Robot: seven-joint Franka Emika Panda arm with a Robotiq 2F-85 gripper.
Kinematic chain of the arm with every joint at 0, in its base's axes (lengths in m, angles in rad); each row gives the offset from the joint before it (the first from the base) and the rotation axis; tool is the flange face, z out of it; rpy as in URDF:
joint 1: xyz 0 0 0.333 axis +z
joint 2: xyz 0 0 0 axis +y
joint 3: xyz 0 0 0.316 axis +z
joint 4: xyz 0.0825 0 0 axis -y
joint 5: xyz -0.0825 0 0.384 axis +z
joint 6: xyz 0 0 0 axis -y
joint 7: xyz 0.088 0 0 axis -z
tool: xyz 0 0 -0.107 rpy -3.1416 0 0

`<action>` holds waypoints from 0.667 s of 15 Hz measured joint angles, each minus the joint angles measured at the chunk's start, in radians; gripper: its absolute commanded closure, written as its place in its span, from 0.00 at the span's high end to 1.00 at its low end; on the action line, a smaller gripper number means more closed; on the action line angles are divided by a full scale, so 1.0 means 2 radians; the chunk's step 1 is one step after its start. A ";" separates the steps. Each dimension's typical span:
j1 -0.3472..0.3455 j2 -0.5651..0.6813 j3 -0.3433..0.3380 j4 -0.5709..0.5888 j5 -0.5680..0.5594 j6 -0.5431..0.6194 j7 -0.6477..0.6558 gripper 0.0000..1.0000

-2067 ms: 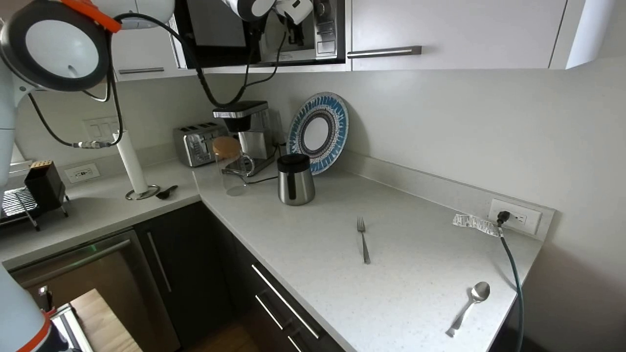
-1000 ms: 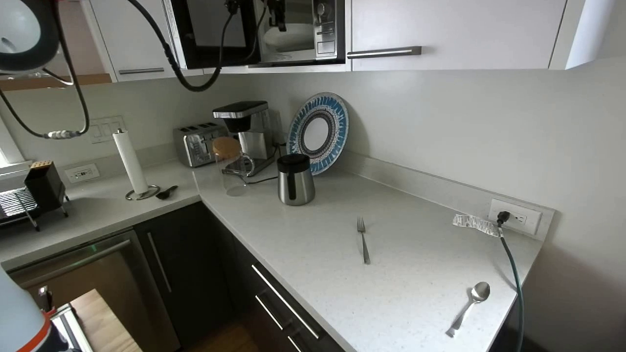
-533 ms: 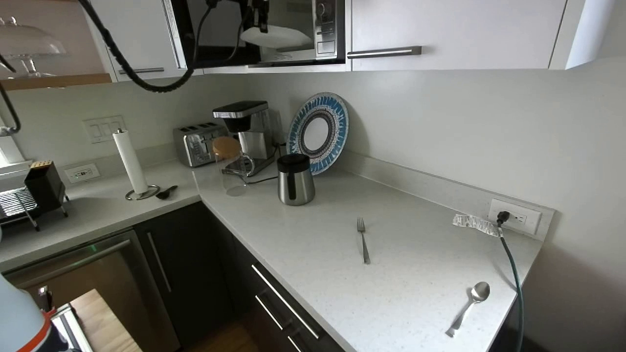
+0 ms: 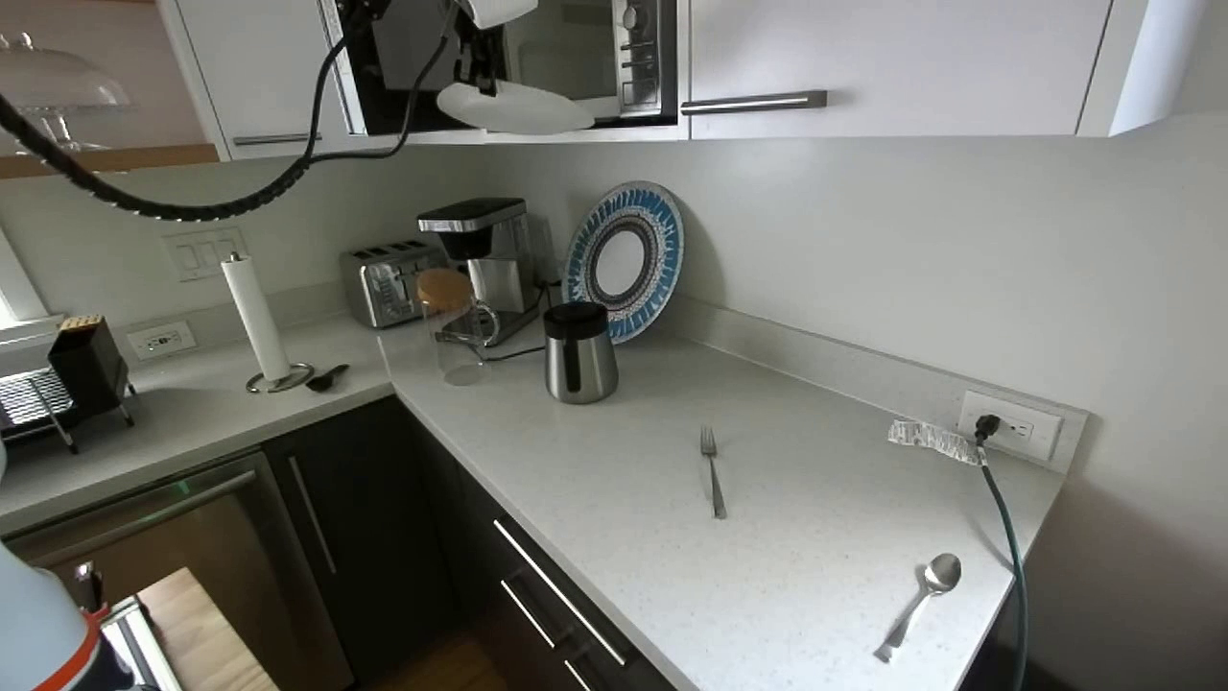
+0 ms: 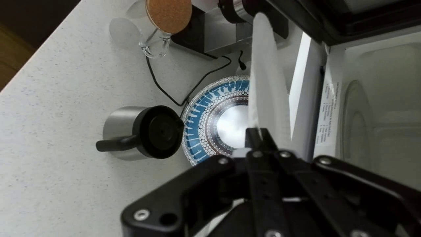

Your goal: Move the plate from the microwave to the countertop

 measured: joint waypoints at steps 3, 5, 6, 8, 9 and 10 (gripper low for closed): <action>-0.010 -0.044 -0.009 -0.072 0.002 0.006 0.002 0.00; -0.019 -0.070 -0.010 -0.125 0.002 0.022 0.003 0.00; -0.024 -0.082 -0.009 -0.150 0.002 0.035 0.008 0.00; -0.034 -0.102 -0.004 -0.202 0.001 0.085 0.015 0.00; -0.038 -0.110 0.000 -0.228 0.001 0.117 0.017 0.00; -0.041 -0.116 0.006 -0.254 0.002 0.155 0.017 0.00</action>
